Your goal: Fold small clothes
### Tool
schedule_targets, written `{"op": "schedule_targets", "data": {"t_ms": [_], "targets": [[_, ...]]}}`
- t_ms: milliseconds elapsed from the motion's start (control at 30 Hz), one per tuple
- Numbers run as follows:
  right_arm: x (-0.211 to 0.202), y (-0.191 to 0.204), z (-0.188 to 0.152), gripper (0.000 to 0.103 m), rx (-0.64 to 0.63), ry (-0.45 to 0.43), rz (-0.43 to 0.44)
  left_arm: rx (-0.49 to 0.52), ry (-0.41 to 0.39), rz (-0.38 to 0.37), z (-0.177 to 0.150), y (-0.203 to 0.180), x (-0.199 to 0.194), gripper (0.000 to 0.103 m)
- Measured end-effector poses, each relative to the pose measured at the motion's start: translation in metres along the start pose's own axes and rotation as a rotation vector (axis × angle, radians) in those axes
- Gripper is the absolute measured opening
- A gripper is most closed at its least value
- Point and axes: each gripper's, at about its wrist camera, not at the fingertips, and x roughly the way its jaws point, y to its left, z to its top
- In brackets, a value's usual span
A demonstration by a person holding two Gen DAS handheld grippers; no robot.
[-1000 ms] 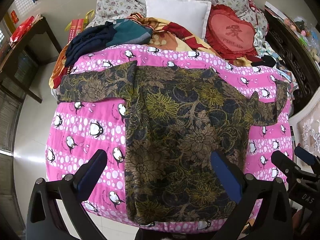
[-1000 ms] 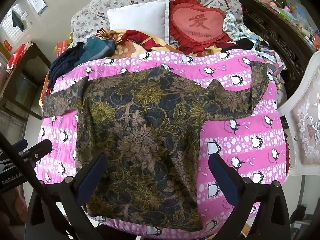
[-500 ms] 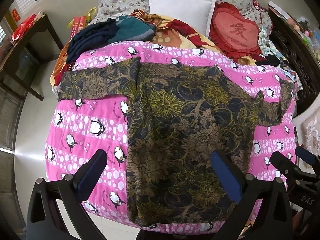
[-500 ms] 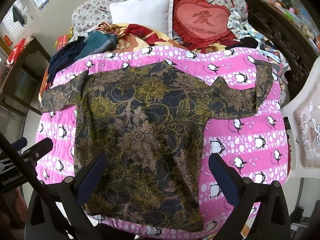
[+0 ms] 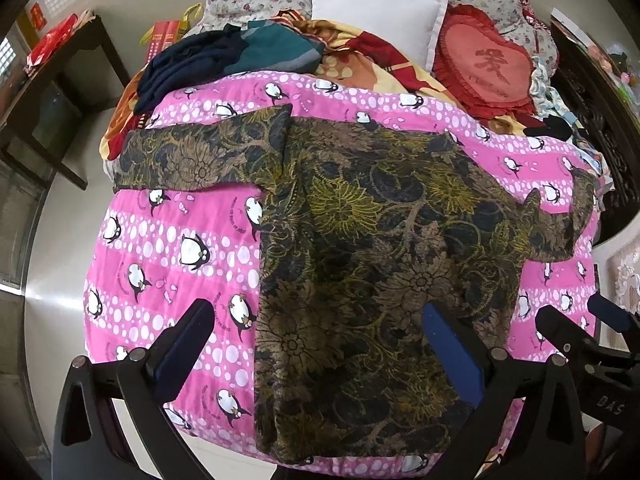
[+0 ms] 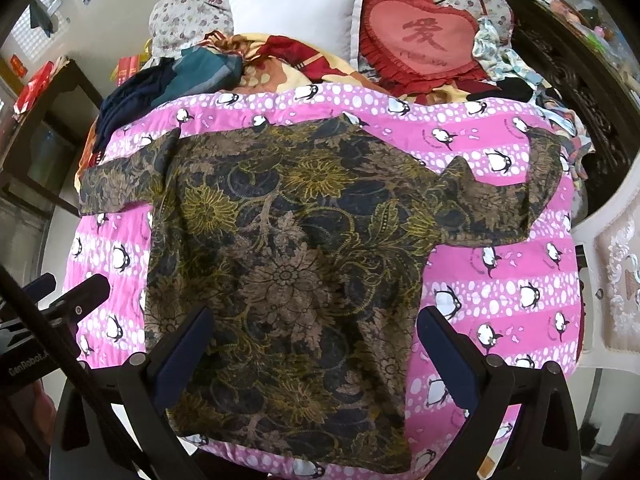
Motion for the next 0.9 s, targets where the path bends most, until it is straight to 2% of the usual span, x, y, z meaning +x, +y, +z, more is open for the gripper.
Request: {"op": "schedule_targets", "data": {"t_ms": [200, 367, 567, 767, 900], "targets": [[0.031, 0.011, 0.007, 0.103, -0.006, 0.024, -0.004, -0.046, 0.024, -0.014, 0.007, 0.012, 0.024, 0.103], [0.072, 0.028, 0.015, 0.103, -0.030, 0.064, -0.004, -0.142, 0.054, -0.070, 0.017, 0.045, 0.049, 0.103], [0.111, 0.057, 0.026, 0.103, -0.060, 0.078, 0.027, -0.347, 0.037, -0.075, 0.041, 0.136, 0.078, 0.103], [0.135, 0.092, 0.047, 0.103, -0.078, 0.077, 0.068, -0.637, -0.007, -0.071, 0.062, 0.255, 0.118, 0.103], [0.141, 0.106, 0.048, 0.103, -0.065, 0.089, 0.095, -0.847, -0.056, -0.151, 0.068, 0.316, 0.149, 0.103]]}}
